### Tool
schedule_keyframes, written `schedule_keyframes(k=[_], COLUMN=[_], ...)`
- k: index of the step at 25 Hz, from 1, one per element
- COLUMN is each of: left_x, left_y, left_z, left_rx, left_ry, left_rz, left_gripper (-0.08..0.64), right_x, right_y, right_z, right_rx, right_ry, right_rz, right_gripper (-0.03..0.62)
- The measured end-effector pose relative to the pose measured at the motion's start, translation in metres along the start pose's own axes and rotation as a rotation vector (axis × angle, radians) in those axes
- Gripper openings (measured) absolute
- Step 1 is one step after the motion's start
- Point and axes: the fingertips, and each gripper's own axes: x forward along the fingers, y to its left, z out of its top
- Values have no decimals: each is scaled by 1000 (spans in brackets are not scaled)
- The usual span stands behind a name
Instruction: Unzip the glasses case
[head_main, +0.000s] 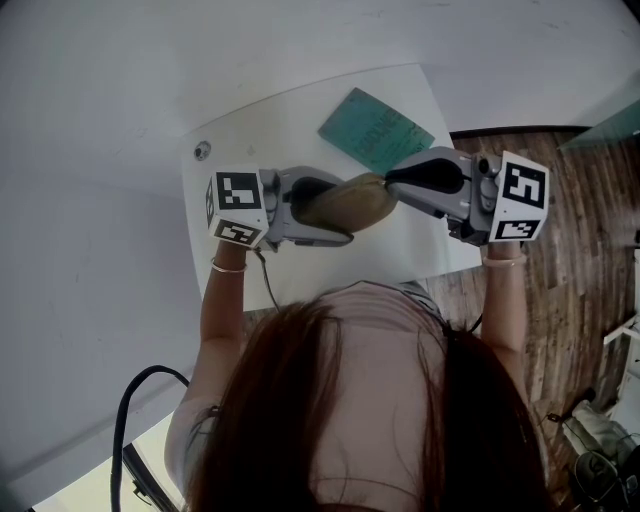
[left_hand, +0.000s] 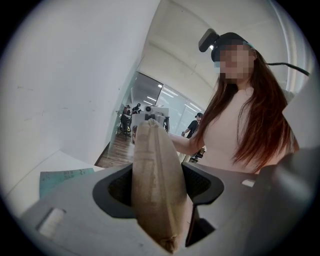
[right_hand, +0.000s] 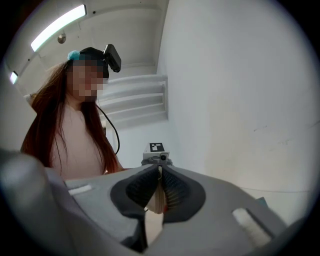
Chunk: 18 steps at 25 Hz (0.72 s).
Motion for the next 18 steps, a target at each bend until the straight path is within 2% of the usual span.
schedule_keyframes(k=[8,18], left_x=[0,0], left_y=[11,13], left_z=[-13,-12], left_rx=[9,-10], left_ry=[89,6], left_rz=[81,72], left_gripper=[285,285], right_x=[-4,-7], right_y=[-10,-14], right_z=[-17,-20], right_rx=[-32,-29], right_ry=[106,109], right_rz=[-72,-90], right_gripper=[5,5])
